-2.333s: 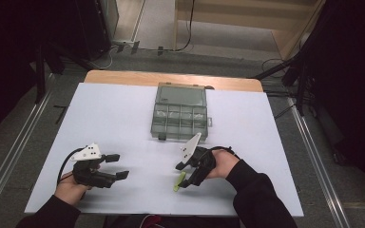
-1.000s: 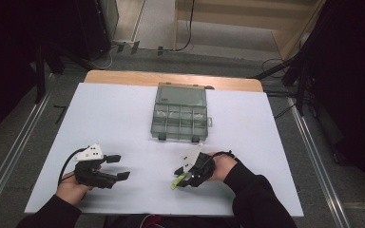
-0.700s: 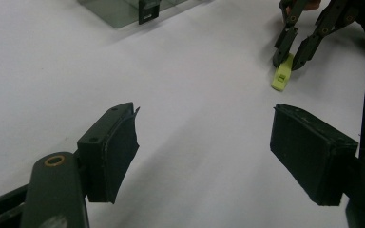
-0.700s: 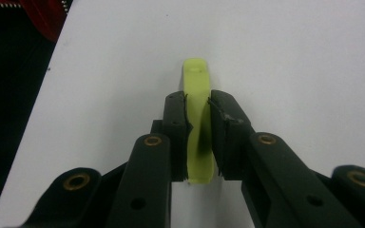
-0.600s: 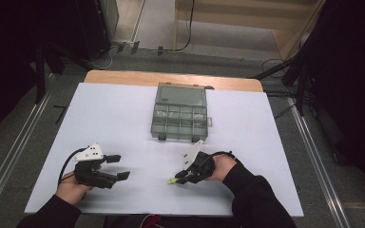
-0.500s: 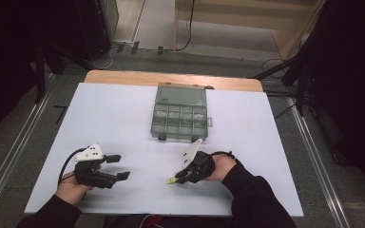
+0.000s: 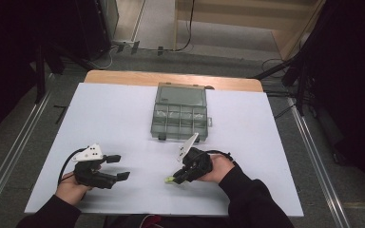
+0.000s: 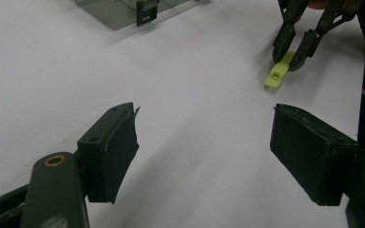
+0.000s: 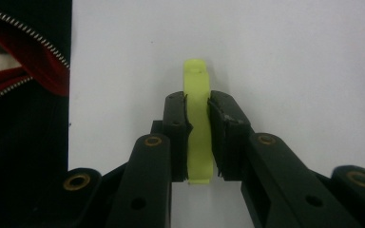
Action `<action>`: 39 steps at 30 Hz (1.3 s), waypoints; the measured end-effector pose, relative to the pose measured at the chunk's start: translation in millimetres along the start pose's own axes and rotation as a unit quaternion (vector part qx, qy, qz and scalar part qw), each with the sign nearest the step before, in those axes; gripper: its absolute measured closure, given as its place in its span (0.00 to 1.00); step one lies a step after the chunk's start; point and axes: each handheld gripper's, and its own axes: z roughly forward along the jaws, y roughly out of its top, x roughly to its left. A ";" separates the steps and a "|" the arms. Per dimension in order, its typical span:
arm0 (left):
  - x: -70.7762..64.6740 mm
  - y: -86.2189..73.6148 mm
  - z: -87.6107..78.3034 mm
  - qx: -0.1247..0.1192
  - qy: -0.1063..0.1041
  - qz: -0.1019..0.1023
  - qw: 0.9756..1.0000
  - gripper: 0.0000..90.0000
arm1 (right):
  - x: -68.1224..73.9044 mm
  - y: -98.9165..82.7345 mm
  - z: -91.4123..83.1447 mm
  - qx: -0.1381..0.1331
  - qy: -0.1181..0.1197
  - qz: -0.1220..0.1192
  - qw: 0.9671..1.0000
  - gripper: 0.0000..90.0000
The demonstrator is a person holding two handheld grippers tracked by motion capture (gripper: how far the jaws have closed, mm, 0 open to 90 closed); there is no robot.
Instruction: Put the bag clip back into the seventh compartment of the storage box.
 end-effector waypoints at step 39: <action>0.1 0.0 0.4 -0.001 0.000 0.001 1.000 0.26 | -16.9 -5.7 -39.0 -0.056 -0.088 0.227 0.968 0.87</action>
